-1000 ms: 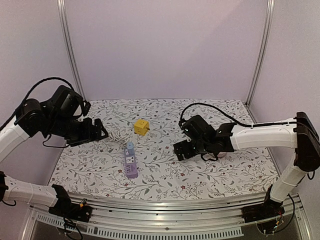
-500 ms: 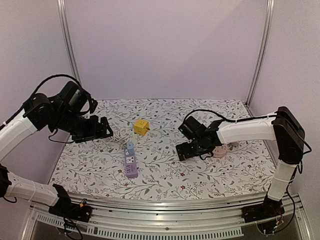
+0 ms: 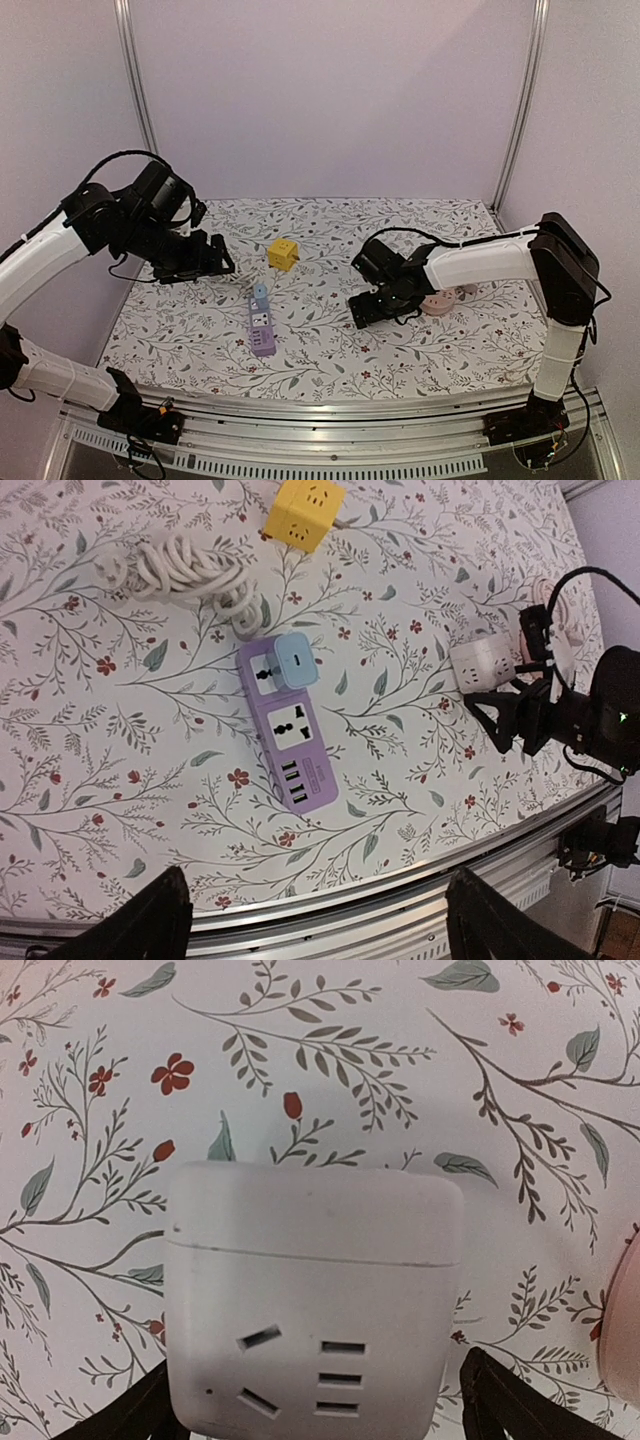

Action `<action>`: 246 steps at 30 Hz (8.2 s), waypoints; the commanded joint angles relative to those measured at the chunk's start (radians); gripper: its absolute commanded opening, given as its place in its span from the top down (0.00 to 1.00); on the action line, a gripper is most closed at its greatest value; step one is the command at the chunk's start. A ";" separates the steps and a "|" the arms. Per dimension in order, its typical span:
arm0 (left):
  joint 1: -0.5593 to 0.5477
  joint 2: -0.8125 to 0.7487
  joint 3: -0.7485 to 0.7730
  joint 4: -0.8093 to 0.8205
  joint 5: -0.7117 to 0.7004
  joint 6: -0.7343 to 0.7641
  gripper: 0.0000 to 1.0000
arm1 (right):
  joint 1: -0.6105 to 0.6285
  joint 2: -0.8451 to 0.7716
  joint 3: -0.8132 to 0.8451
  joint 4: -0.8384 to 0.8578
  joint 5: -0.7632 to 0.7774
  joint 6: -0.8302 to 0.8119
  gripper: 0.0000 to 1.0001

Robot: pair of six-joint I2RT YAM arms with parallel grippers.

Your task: Insert the plug

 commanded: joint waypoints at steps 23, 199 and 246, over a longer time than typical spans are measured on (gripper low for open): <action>0.027 0.026 0.011 0.021 0.059 0.036 0.14 | -0.003 0.017 -0.013 0.117 -0.005 -0.062 0.37; -0.033 0.043 -0.126 0.943 0.714 -0.593 0.43 | 0.195 -0.391 0.075 0.444 -0.527 -0.561 0.96; -0.088 -0.109 -0.037 0.574 0.727 0.261 0.01 | 0.098 -0.421 0.022 0.556 -0.935 -0.081 1.00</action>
